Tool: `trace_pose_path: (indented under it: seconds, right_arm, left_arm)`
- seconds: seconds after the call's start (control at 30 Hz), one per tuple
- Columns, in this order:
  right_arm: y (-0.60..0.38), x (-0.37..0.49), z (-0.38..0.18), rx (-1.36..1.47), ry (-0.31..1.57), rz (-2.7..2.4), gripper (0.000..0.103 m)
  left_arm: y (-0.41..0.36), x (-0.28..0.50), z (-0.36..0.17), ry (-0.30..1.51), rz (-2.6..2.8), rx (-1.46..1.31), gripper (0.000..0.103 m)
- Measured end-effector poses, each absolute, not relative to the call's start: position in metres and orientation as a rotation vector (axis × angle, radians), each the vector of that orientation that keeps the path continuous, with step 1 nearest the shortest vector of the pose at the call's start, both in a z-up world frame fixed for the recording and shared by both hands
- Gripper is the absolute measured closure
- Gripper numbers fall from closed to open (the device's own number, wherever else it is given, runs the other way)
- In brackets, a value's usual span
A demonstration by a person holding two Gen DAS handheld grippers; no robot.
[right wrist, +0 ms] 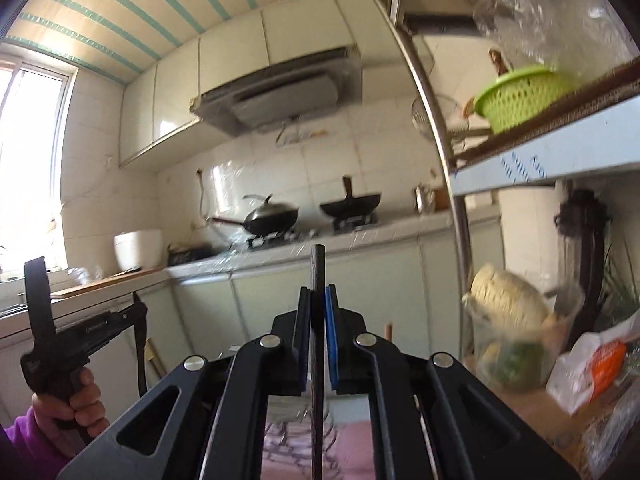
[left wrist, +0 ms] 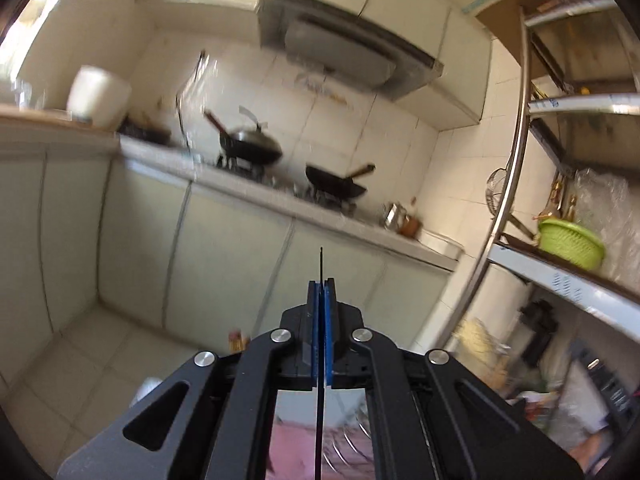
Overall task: Organize utensils
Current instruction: 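Lift the fork and chopstick and lower them into the pink cup while both tools open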
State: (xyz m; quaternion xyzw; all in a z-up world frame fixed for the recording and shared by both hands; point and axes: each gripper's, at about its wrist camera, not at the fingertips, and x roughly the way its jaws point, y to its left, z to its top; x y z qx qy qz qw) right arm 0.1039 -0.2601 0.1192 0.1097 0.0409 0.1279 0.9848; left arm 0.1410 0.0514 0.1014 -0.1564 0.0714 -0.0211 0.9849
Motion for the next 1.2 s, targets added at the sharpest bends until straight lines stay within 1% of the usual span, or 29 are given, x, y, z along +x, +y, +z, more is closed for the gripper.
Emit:
trace_pose_path:
  seconds: [0.2, 0.37, 0.63, 0.83, 1.0, 1.2]
  right_arm:
    - [-0.256, 0.120, 0.111, 0.193, 0.055, 0.224, 0.096]
    - [-0.252, 0.128, 0.104, 0.174, 0.042, 0.215, 0.096]
    - [-0.241, 0.142, 0.095, 0.113, -0.034, 0.188, 0.096]
    - [-0.235, 0.153, 0.080, 0.089, -0.011, 0.181, 0.096]
    - [-0.235, 0.144, 0.068, 0.081, 0.032, 0.190, 0.096]
    - [-0.236, 0.102, 0.056, 0.071, 0.036, 0.179, 0.096]
  left_arm:
    - [0.038, 0.161, 0.078, 0.084, -0.023, -0.241, 0.102]
    - [0.024, 0.162, 0.055, 0.046, -0.001, -0.154, 0.102]
    - [0.027, 0.147, 0.026, 0.077, 0.018, -0.153, 0.102]
    - [0.038, 0.139, 0.014, 0.106, 0.027, -0.205, 0.102]
    - [0.041, 0.128, 0.006, 0.120, 0.028, -0.218, 0.102]
    - [0.045, 0.110, 0.005, 0.129, 0.037, -0.250, 0.102]
